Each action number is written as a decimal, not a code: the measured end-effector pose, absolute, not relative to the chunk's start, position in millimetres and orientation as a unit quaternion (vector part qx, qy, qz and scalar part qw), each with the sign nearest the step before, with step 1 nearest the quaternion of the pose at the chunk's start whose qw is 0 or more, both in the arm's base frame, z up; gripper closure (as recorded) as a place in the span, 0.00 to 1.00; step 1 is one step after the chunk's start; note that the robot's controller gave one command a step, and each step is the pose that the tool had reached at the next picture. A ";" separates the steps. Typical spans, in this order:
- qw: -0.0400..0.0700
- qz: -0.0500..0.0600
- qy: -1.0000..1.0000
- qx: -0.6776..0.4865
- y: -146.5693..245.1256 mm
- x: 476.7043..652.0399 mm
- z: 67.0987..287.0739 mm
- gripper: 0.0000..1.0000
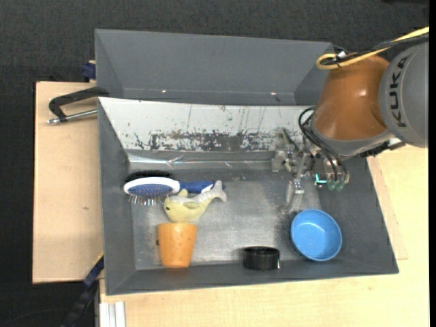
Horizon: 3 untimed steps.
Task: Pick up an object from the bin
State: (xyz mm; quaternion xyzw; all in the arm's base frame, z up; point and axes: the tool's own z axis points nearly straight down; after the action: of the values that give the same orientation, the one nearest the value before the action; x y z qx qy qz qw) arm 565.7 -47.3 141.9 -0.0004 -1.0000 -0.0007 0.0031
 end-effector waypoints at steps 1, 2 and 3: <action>0.003 0.000 -0.995 0.097 -122.3 515.6 68.8 0.00; -0.001 -0.001 -0.998 0.070 -98.2 502.7 102.0 0.00; -0.003 0.001 -0.997 0.082 -116.9 509.5 100.8 0.00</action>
Offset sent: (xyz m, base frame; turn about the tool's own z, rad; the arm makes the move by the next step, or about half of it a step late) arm -0.0486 -0.0731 -0.0719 -0.2004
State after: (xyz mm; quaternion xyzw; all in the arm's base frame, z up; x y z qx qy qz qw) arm 509.5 -116.9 100.8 0.0819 -0.9966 0.0007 -0.0033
